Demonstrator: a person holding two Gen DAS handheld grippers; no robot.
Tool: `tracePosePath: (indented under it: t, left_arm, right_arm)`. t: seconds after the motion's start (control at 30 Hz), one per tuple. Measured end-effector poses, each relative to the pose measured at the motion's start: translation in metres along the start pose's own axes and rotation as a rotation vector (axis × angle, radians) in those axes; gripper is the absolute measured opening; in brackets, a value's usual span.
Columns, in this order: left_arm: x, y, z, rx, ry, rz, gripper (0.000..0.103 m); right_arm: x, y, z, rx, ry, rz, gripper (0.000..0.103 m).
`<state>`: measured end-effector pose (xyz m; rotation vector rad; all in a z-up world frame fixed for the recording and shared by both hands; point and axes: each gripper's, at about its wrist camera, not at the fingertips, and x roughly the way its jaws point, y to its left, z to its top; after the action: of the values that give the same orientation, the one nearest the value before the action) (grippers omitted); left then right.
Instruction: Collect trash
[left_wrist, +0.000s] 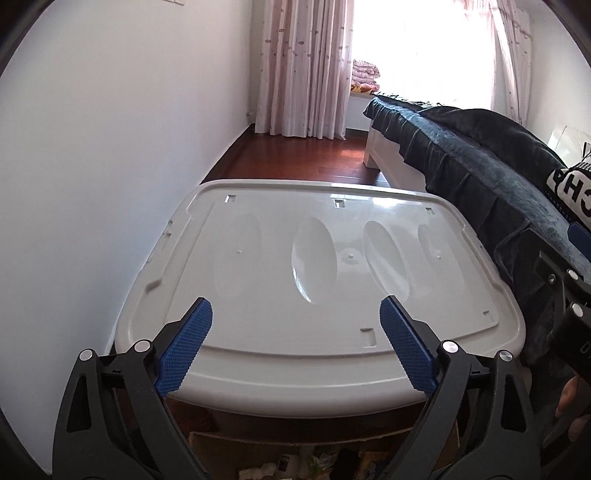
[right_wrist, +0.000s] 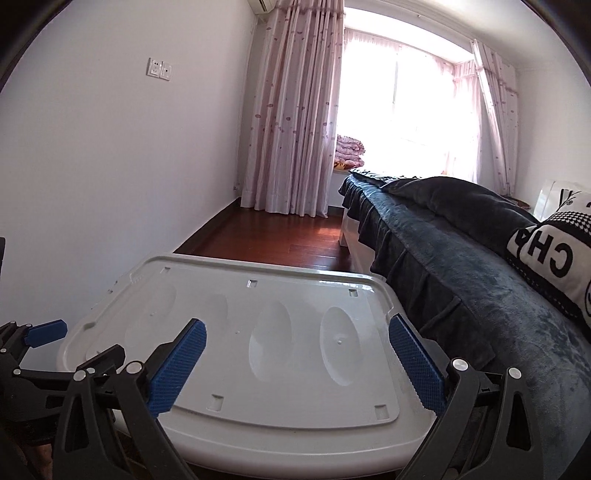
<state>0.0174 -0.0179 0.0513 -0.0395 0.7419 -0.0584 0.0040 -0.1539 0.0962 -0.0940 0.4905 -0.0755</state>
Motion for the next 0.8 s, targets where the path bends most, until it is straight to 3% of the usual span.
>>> tracePosePath:
  t: [0.27,0.57,0.8]
  left_arm:
    - [0.018,-0.013,0.022,0.044,-0.031,0.002,0.09]
    - [0.03,-0.011,0.041,0.026,-0.07,0.046,0.091]
    - [0.041,-0.006,0.041,0.009,-0.04,0.032,0.091]
  right_arm:
    - [0.018,-0.003,-0.01,-0.02,0.018,-0.039,0.098]
    - [0.027,-0.008,-0.013,-0.028,0.034,-0.06,0.098]
    - [0.033,0.002,-0.019,-0.06,0.056,-0.039,0.098]
